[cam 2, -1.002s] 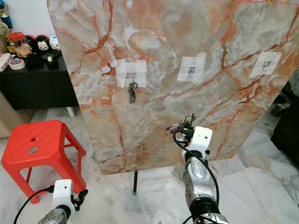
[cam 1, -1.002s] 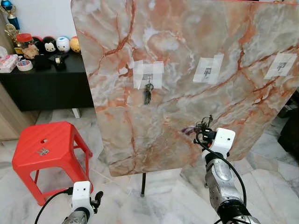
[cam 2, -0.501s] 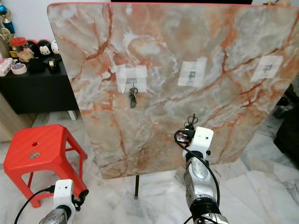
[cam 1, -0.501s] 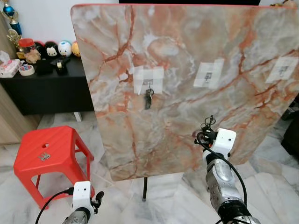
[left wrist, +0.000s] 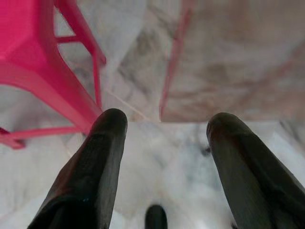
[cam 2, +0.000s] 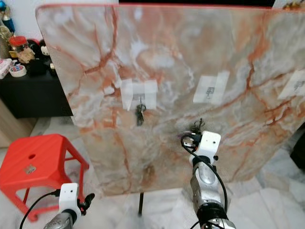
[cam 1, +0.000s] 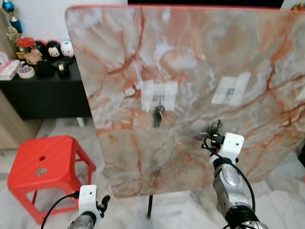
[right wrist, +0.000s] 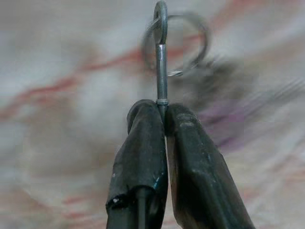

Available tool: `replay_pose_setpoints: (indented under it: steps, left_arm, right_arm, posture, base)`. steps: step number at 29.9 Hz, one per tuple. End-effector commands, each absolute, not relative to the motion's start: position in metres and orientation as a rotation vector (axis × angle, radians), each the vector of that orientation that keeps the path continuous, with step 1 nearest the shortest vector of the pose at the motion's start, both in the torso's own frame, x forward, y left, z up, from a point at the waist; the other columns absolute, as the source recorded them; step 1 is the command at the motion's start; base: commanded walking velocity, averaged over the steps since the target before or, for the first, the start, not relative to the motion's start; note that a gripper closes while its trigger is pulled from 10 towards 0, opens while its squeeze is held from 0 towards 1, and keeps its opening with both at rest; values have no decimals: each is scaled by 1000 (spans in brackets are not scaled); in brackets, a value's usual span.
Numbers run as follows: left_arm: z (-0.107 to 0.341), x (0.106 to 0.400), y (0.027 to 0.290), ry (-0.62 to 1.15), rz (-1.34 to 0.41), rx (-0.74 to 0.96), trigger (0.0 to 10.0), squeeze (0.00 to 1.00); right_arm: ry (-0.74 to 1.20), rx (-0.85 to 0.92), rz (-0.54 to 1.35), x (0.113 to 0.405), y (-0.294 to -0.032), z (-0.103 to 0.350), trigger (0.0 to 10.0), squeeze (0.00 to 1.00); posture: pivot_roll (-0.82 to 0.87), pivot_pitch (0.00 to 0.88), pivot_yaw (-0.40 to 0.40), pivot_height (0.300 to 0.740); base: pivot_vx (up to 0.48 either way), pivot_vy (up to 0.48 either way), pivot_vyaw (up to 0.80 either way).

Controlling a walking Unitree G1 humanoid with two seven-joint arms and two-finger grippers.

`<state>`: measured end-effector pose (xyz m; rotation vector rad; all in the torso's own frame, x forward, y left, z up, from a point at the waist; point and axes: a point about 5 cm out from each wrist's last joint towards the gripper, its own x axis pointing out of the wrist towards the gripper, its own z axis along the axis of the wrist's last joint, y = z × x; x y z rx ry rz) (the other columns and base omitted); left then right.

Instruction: Hang keys on a hook

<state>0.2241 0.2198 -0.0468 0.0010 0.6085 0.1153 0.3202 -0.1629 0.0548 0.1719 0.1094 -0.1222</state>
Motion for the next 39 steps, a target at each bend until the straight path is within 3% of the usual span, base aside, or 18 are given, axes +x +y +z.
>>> replay_pose_setpoints:
  steps: [1,18,32,39]
  left_arm:
    - [-50,219,222,637,123,8,10000,0]
    - [-53,215,222,657,119,9,10000,0]
    - [-53,215,222,662,108,21,10000,0]
    - [-53,216,222,660,104,27,10000,0]
  right_arm:
    - [78,170,-115,324,-160,62,10000,0]
    - [-3,103,-186,314,-168,68,10000,0]
    - [-157,14,-222,315,-176,106,10000,0]
    - [-127,7,-252,318,-180,110,10000,0]
  posture:
    - [23,0,-44,740]
    - [19,0,-44,740]
    - [5,0,-40,740]
    - [5,0,-37,740]
  base:
    - [0,0,0]
    - [0,0,0]
    - [0,0,0]
    - [0,0,0]
